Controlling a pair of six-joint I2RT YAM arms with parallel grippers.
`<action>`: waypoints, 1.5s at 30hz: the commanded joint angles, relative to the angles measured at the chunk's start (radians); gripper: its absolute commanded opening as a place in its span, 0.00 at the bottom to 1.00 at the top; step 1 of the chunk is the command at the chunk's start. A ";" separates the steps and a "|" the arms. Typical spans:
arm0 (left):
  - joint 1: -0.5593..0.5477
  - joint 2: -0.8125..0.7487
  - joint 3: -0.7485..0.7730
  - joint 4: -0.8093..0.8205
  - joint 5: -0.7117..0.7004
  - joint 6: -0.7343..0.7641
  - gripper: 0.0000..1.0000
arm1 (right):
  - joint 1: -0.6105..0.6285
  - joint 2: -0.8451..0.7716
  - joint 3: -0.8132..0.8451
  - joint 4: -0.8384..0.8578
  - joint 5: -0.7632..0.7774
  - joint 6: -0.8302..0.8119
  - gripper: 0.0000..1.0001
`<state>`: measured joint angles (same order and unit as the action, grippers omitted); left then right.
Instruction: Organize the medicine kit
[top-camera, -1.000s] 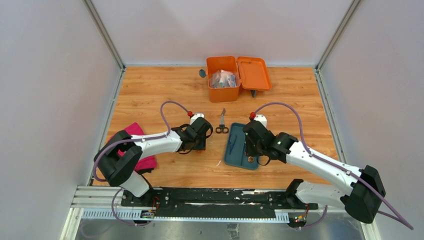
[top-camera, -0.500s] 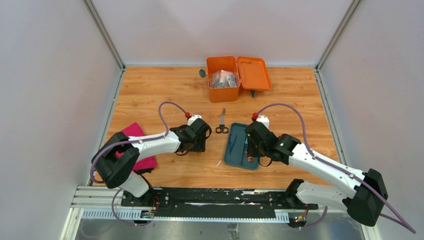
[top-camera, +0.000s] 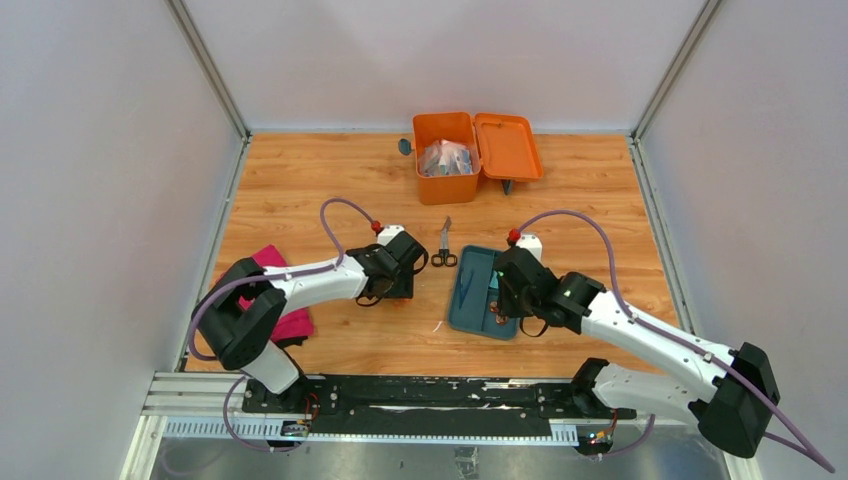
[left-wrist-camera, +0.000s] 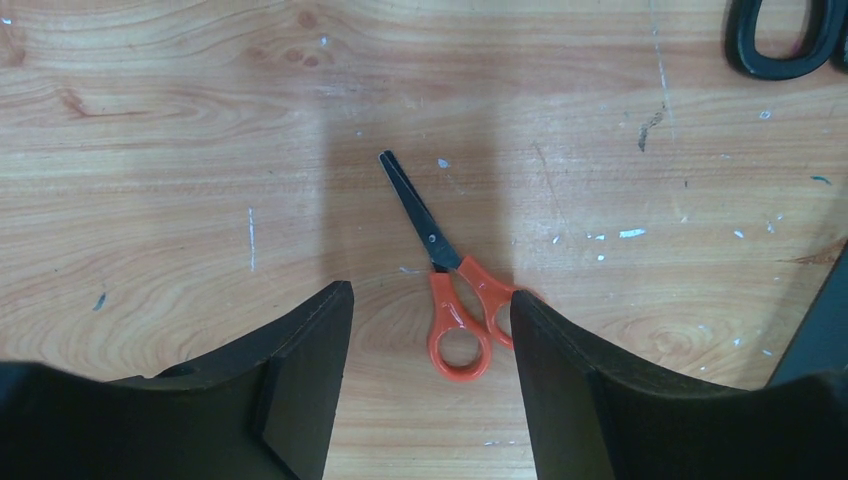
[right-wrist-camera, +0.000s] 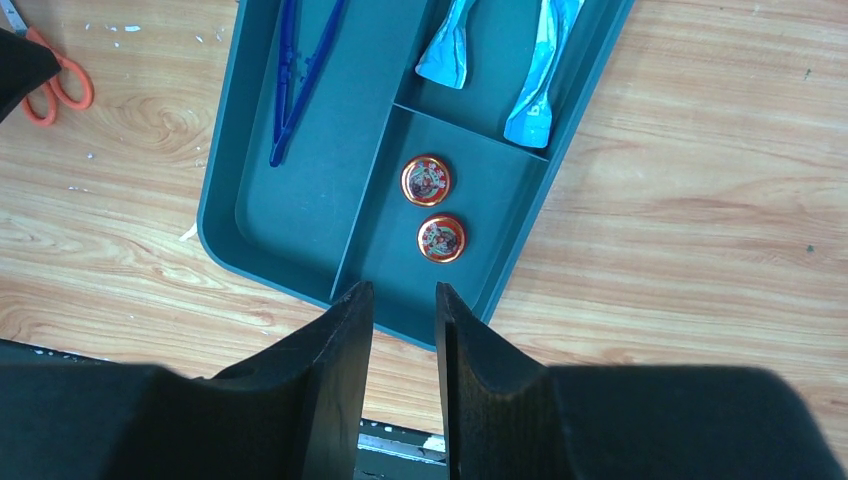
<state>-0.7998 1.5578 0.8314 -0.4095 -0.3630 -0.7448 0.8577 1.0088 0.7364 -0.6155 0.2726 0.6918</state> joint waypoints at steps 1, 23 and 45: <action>0.005 0.028 0.044 -0.015 -0.027 -0.020 0.64 | -0.008 -0.017 -0.020 -0.028 0.031 0.014 0.34; 0.005 0.133 0.040 -0.005 -0.034 -0.031 0.48 | -0.011 -0.038 -0.038 -0.032 0.040 0.012 0.34; 0.004 0.065 -0.038 0.000 0.001 -0.004 0.07 | -0.013 -0.011 -0.016 -0.027 0.034 0.014 0.34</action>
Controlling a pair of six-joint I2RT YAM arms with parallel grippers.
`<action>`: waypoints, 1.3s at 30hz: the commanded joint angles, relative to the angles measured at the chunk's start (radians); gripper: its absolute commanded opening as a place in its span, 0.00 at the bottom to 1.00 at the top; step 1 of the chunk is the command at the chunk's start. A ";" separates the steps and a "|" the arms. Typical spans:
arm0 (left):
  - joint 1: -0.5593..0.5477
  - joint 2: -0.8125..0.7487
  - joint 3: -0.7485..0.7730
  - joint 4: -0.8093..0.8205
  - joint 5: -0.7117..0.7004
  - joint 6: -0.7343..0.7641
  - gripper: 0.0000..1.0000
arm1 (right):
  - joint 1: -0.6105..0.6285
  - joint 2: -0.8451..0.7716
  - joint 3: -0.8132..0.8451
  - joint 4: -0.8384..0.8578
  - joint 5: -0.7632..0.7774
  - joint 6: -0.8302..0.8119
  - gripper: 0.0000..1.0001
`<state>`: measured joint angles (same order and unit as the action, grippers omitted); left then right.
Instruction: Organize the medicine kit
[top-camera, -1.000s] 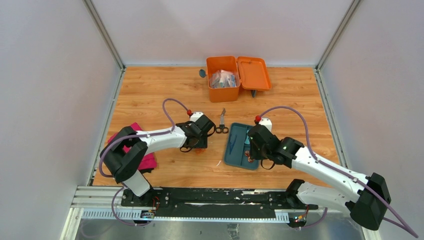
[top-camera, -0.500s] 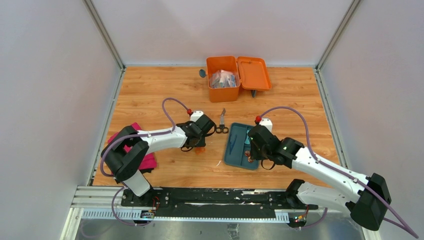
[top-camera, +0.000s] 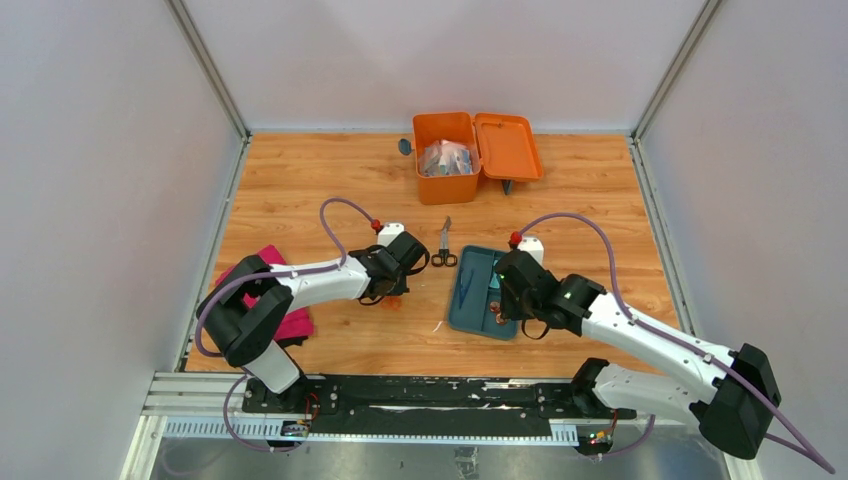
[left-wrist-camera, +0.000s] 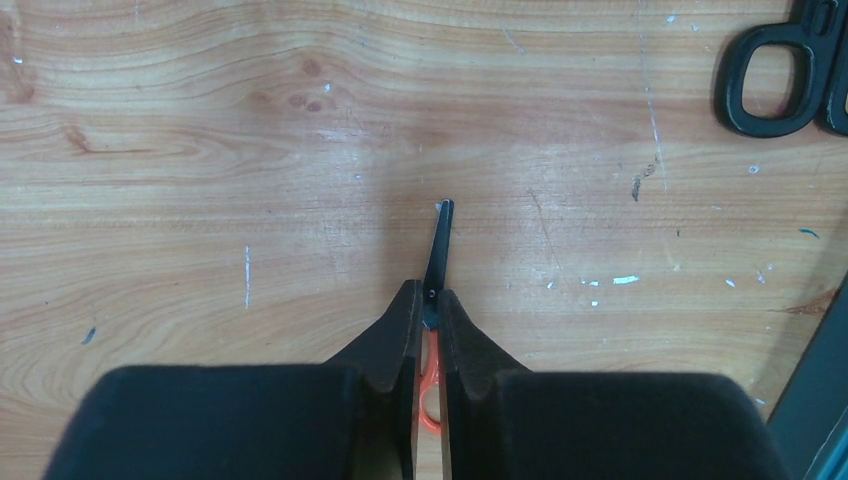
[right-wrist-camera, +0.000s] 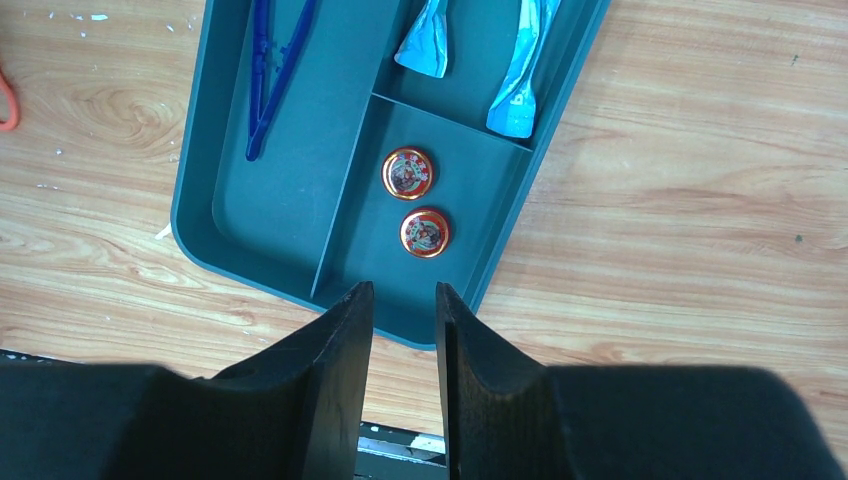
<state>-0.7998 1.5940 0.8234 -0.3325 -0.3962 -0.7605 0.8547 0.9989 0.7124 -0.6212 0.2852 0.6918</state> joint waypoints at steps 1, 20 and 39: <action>0.005 0.025 -0.026 -0.082 0.033 0.018 0.05 | -0.011 0.000 0.010 -0.020 0.017 0.016 0.34; 0.005 -0.024 0.010 -0.101 0.050 0.064 0.00 | -0.007 0.172 -0.010 0.463 -0.401 0.179 0.41; 0.057 -0.027 0.018 -0.002 0.201 0.067 0.00 | -0.007 0.346 -0.047 0.675 -0.449 0.275 0.39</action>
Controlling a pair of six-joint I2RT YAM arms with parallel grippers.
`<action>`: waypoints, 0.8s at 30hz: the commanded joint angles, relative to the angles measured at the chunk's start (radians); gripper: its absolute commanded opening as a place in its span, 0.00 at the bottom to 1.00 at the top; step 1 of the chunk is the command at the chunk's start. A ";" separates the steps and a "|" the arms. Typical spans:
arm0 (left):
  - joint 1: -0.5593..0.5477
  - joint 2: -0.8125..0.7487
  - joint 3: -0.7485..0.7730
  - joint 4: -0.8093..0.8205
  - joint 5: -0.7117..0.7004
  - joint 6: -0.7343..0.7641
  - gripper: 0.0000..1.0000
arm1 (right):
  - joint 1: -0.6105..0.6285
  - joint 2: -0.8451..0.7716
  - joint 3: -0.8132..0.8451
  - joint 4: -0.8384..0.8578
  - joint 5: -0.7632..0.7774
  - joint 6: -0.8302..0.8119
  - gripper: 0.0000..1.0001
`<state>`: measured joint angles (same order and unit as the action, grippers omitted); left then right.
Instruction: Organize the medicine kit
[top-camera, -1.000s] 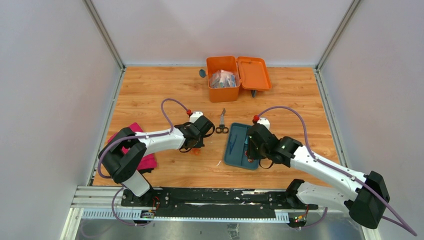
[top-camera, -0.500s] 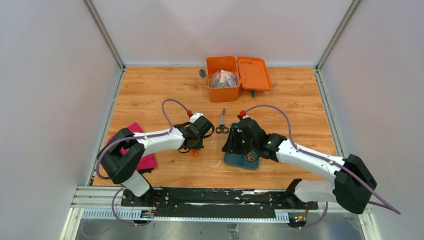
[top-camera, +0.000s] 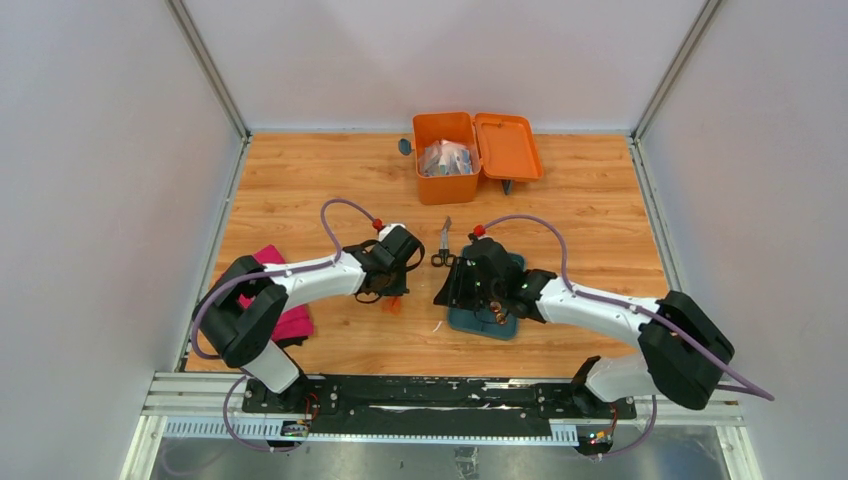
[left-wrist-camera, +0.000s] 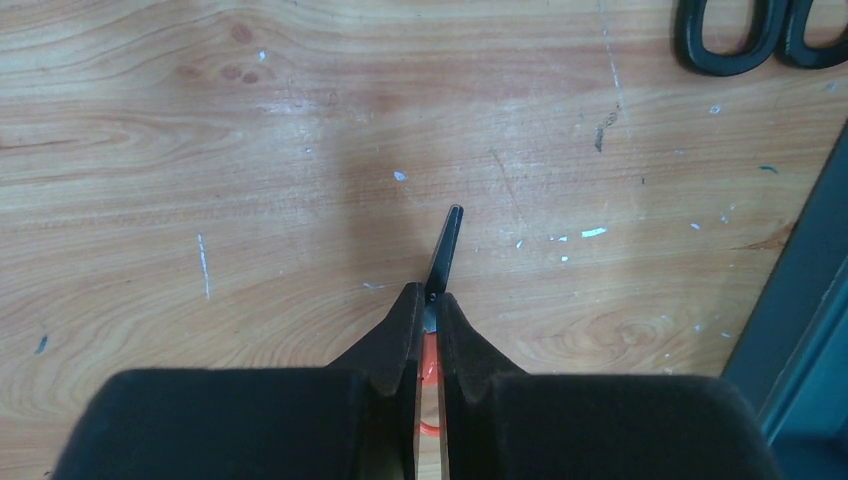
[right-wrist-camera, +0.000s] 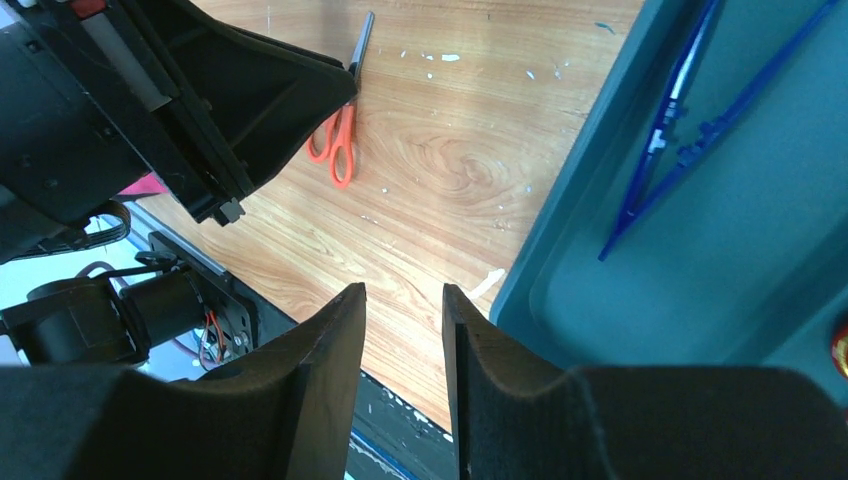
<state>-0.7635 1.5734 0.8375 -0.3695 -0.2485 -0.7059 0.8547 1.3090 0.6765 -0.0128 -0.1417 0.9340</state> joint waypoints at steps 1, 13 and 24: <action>0.026 -0.004 0.006 0.036 0.058 0.015 0.00 | -0.006 0.050 -0.009 0.079 -0.024 0.038 0.39; 0.055 0.011 0.031 0.043 0.090 0.037 0.00 | -0.005 0.327 0.081 0.289 -0.112 0.099 0.37; 0.061 0.019 0.031 0.047 0.097 0.040 0.00 | 0.010 0.440 0.081 0.448 -0.171 0.170 0.37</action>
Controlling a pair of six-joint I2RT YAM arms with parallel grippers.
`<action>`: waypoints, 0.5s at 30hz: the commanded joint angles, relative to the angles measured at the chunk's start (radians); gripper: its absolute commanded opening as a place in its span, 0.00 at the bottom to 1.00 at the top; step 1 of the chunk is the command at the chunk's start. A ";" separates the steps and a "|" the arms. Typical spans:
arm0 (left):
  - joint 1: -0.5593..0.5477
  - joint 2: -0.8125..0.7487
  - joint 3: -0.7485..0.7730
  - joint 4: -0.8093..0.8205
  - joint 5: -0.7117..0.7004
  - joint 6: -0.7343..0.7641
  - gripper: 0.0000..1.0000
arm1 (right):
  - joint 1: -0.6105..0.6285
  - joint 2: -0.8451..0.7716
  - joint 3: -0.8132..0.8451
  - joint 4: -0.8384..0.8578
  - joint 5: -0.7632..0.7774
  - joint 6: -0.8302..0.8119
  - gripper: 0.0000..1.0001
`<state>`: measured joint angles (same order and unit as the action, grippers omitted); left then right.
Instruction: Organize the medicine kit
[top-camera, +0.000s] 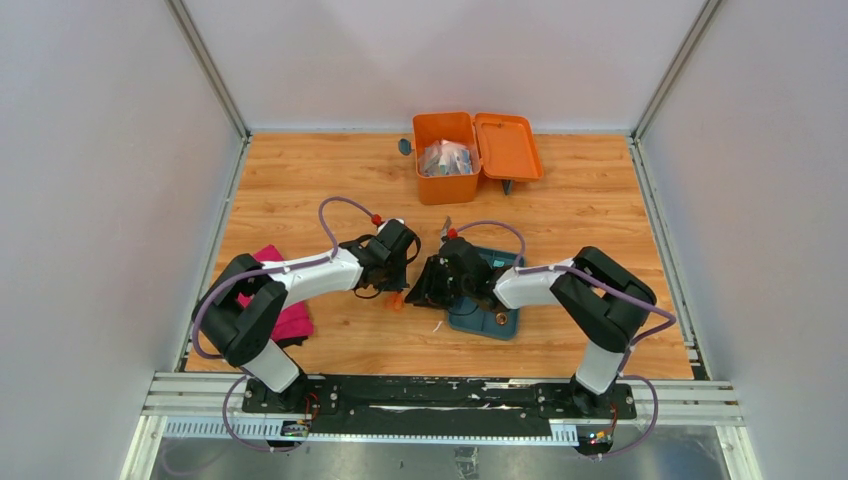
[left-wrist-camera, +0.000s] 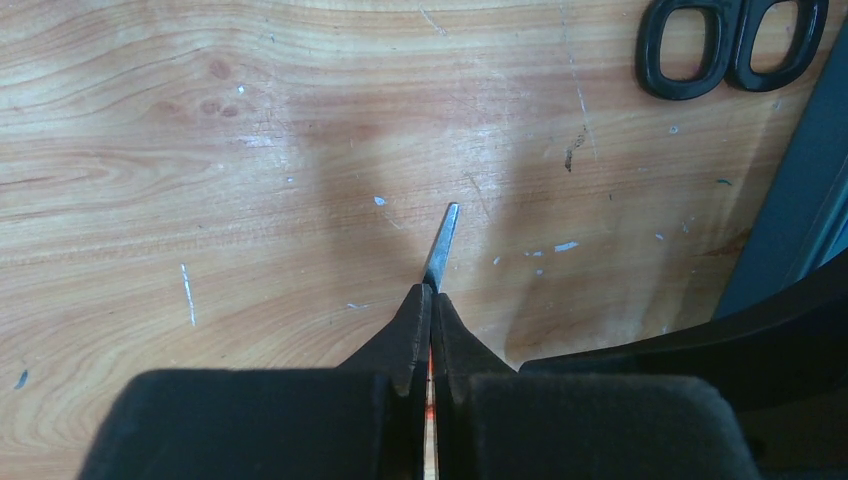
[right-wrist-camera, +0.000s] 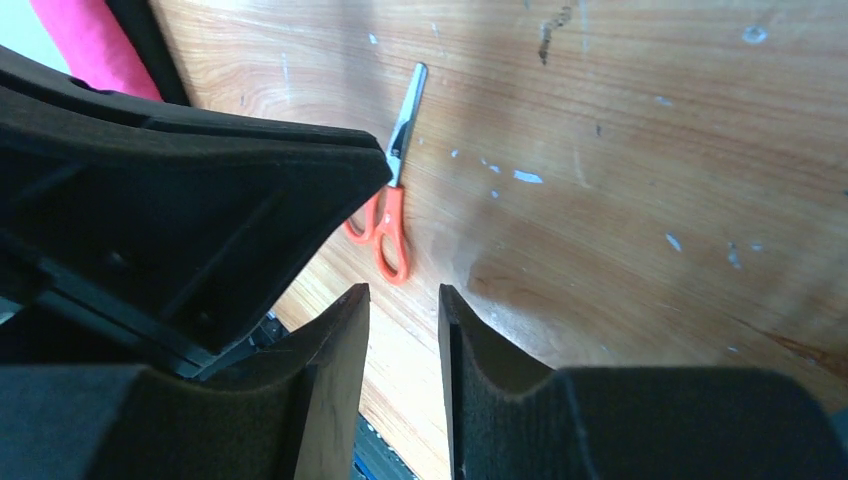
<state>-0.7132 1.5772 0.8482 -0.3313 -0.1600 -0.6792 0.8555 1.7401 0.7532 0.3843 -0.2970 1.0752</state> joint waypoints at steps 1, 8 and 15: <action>0.010 0.015 0.021 0.008 0.008 0.015 0.00 | 0.010 0.000 0.001 0.040 -0.008 0.027 0.37; 0.008 0.003 0.038 -0.038 -0.030 0.057 0.19 | 0.010 -0.098 -0.030 -0.074 0.084 -0.009 0.37; 0.006 -0.026 0.037 -0.063 -0.052 0.093 0.42 | 0.011 -0.178 -0.058 -0.121 0.125 -0.029 0.38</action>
<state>-0.7090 1.5768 0.8650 -0.3653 -0.1890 -0.6189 0.8562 1.5978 0.7227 0.3233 -0.2253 1.0725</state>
